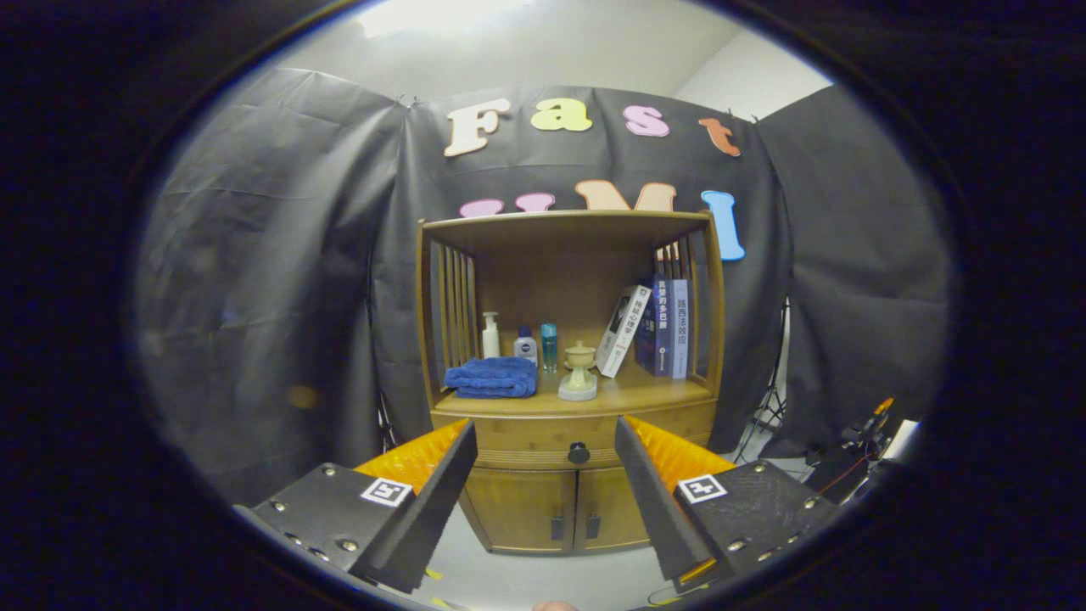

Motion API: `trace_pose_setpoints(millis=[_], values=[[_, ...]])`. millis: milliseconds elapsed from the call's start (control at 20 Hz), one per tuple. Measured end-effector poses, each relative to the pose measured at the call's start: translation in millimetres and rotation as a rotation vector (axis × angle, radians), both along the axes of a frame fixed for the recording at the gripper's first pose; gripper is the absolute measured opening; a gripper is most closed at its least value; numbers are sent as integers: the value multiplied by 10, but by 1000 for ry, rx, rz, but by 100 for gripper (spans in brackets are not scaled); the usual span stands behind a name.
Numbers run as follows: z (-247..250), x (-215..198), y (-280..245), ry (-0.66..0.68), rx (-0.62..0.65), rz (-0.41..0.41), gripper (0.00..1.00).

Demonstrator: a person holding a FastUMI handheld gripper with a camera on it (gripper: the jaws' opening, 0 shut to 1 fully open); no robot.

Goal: Pull open the drawer, take out the items inside it, and place them on the countertop above the cabinet.

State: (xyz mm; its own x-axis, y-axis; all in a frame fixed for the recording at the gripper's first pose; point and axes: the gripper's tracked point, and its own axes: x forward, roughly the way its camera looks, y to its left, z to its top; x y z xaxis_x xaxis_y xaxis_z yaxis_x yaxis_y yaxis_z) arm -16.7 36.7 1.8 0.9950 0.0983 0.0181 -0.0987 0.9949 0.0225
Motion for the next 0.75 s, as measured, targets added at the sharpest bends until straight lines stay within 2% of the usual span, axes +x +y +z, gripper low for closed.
trace_pose_setpoints(millis=[750], values=[[-34, 1, -51, -9, 2, -10, 98]])
